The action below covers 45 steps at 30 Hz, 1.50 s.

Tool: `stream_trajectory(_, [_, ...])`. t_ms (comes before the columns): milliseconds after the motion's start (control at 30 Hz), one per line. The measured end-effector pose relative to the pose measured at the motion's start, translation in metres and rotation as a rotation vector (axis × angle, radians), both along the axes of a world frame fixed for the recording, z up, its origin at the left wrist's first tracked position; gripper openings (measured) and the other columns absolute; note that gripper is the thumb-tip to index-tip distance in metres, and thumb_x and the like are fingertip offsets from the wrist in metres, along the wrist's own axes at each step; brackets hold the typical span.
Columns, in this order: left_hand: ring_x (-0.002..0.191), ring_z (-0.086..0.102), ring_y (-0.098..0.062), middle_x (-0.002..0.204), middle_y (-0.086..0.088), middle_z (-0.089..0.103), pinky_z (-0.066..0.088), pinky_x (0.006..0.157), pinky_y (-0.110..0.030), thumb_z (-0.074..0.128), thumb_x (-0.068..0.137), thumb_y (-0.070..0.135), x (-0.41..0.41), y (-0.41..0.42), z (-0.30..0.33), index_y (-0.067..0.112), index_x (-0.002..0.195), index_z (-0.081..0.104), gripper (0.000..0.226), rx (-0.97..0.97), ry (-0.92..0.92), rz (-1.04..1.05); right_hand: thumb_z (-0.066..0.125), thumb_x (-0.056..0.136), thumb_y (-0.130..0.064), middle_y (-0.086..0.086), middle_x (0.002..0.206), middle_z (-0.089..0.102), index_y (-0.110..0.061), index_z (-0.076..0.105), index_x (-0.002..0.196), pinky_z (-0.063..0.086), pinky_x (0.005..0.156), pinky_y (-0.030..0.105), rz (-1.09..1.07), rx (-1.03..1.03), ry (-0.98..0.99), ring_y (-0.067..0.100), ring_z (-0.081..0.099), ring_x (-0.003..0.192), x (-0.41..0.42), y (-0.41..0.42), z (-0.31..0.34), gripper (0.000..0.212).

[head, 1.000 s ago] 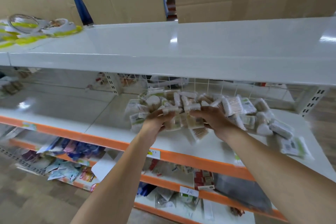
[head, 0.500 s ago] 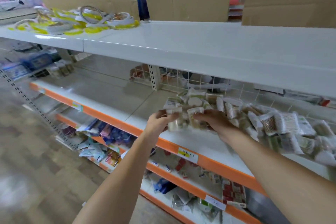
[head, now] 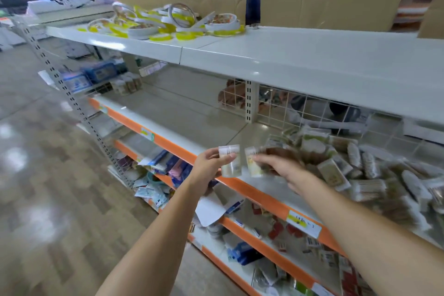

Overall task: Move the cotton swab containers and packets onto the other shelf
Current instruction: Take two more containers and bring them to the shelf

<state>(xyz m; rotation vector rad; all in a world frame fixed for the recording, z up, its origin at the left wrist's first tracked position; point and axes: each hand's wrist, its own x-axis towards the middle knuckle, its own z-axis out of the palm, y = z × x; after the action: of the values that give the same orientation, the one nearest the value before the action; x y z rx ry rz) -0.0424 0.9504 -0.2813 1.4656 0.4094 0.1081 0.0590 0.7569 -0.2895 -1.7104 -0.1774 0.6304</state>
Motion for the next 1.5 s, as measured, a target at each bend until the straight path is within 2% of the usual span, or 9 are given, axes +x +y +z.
stream_trajectory(167, [0.1, 0.072, -0.028, 0.106, -0.006, 0.076, 0.057, 0.084, -0.043, 0.082, 0.081, 0.025, -0.016, 0.042, -0.003, 0.013, 0.112, 0.069, 0.036, 0.023, 0.006, 0.103, 0.087, 0.073, -0.03, 0.0, 0.087, 0.079, -0.017, 0.078, 0.093, 0.056, 0.069, 0.02, 0.022, 0.076, -0.068, 0.015, 0.074, 0.084, -0.002, 0.05, -0.004, 0.024])
stream_trajectory(367, [0.093, 0.074, -0.022, 0.105, -0.006, 0.076, 0.062, 0.078, -0.038, 0.081, 0.081, 0.018, -0.045, 0.1, -0.006, 0.013, 0.109, 0.07, 0.031, 0.005, 0.017, 0.236, 0.089, 0.07, -0.026, 0.009, 0.1, 0.077, -0.012, 0.073, 0.105, 0.059, 0.09, 0.041, 0.095, 0.121, 0.001, 0.024, 0.073, 0.094, -0.011, 0.125, -0.013, 0.041])
stream_trajectory(533, [0.097, 0.073, -0.023, 0.107, -0.007, 0.075, 0.061, 0.082, -0.043, 0.081, 0.081, 0.018, -0.072, 0.151, -0.01, 0.016, 0.103, 0.072, 0.024, 0.019, 0.033, 0.351, 0.089, 0.071, -0.016, 0.006, 0.085, 0.078, -0.011, 0.072, 0.101, 0.058, 0.057, 0.028, 0.169, 0.167, 0.058, 0.017, 0.076, 0.073, -0.023, 0.19, -0.017, 0.035])
stream_trajectory(700, [0.095, 0.073, -0.015, 0.109, -0.004, 0.075, 0.059, 0.073, -0.031, 0.084, 0.078, 0.024, -0.093, 0.201, -0.016, 0.015, 0.108, 0.07, 0.034, -0.004, 0.049, 0.471, 0.087, 0.073, -0.012, 0.007, 0.085, 0.078, -0.011, 0.074, 0.091, 0.06, 0.073, 0.035, 0.273, 0.16, 0.063, 0.022, 0.074, 0.079, -0.028, 0.259, -0.018, 0.022])
stream_trajectory(867, [0.105, 0.071, -0.021, 0.107, -0.003, 0.076, 0.053, 0.098, -0.053, 0.089, 0.066, 0.032, -0.097, 0.263, -0.02, 0.014, 0.109, 0.072, 0.05, -0.008, 0.04, 0.561, 0.087, 0.075, -0.018, 0.006, 0.092, 0.079, -0.012, 0.074, 0.096, 0.06, 0.07, 0.032, 0.389, 0.166, 0.049, 0.019, 0.076, 0.083, -0.021, 0.332, -0.019, 0.025])
stream_trajectory(1033, [0.104, 0.072, -0.018, 0.105, 0.0, 0.077, 0.05, 0.101, -0.054, 0.09, 0.056, 0.042, -0.088, 0.329, -0.016, 0.019, 0.105, 0.073, 0.057, 0.005, 0.034, 0.621, 0.089, 0.072, -0.018, 0.004, 0.091, 0.079, -0.014, 0.072, 0.095, 0.06, 0.07, 0.03, 0.443, 0.174, 0.061, 0.018, 0.076, 0.084, -0.004, 0.414, -0.019, 0.029])
stream_trajectory(1133, [0.102, 0.072, -0.017, 0.103, 0.001, 0.077, 0.051, 0.101, -0.053, 0.089, 0.057, 0.041, -0.078, 0.369, -0.01, 0.019, 0.104, 0.074, 0.054, -0.003, 0.039, 0.644, 0.089, 0.071, -0.017, -0.001, 0.082, 0.079, -0.015, 0.072, 0.089, 0.056, 0.057, 0.021, 0.459, 0.186, 0.067, 0.011, 0.076, 0.075, 0.007, 0.459, -0.016, 0.024])
stream_trajectory(1333, [0.108, 0.069, -0.017, 0.112, 0.0, 0.074, 0.049, 0.103, -0.052, 0.088, 0.069, 0.034, -0.058, 0.444, 0.001, 0.016, 0.112, 0.07, 0.05, -0.007, 0.056, 0.716, 0.087, 0.074, -0.021, -0.01, 0.078, 0.077, -0.018, 0.074, 0.088, 0.051, 0.054, 0.016, 0.513, 0.17, 0.027, 0.001, 0.07, 0.067, 0.032, 0.545, -0.008, 0.02])
stream_trajectory(1500, [0.104, 0.071, -0.017, 0.102, 0.004, 0.077, 0.05, 0.102, -0.052, 0.088, 0.065, 0.035, -0.044, 0.502, -0.001, 0.02, 0.102, 0.072, 0.043, -0.006, 0.059, 0.721, 0.087, 0.074, -0.022, 0.004, 0.097, 0.079, -0.015, 0.075, 0.095, 0.056, 0.093, 0.044, 0.537, 0.159, 0.024, 0.023, 0.073, 0.101, 0.046, 0.605, -0.012, 0.025])
